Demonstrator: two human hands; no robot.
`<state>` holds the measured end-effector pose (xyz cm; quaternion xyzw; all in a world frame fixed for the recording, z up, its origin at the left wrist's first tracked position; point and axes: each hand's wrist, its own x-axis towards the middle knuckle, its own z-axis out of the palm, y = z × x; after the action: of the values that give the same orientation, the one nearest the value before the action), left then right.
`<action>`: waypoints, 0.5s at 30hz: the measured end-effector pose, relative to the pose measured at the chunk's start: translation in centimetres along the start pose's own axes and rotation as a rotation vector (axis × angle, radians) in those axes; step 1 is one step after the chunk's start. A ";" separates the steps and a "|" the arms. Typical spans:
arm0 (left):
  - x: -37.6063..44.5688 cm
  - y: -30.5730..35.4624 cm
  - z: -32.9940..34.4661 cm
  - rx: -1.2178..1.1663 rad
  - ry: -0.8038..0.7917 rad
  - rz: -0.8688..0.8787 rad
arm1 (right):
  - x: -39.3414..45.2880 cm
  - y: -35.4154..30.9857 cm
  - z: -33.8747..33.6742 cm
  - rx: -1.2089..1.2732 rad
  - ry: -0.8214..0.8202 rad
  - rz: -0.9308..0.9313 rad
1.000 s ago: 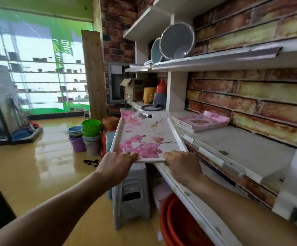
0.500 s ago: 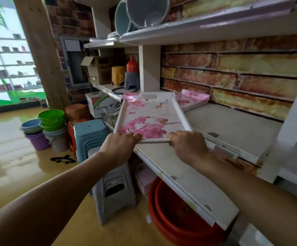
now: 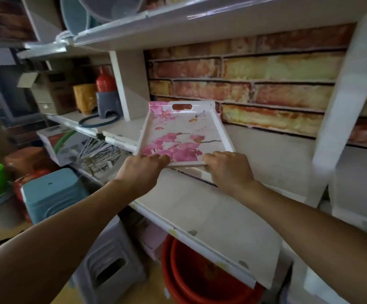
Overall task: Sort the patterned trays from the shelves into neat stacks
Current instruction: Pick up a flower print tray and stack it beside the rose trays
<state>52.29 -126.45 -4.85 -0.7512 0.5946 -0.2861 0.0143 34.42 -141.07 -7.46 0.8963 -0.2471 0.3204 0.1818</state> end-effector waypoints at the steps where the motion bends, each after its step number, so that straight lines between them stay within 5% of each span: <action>1: 0.9 0.1 0.5 -0.009 0.018 0.025 | 0.0 0.5 0.3 -0.019 -0.010 0.025; 15: 12.4 2.4 8.1 -0.166 0.084 0.365 | -0.7 3.9 3.8 -0.268 -0.201 0.370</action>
<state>55.37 -140.89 -7.41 -0.6168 0.7426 -0.2600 -0.0207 33.61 -145.89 -10.02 0.8310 -0.4643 0.2217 0.2117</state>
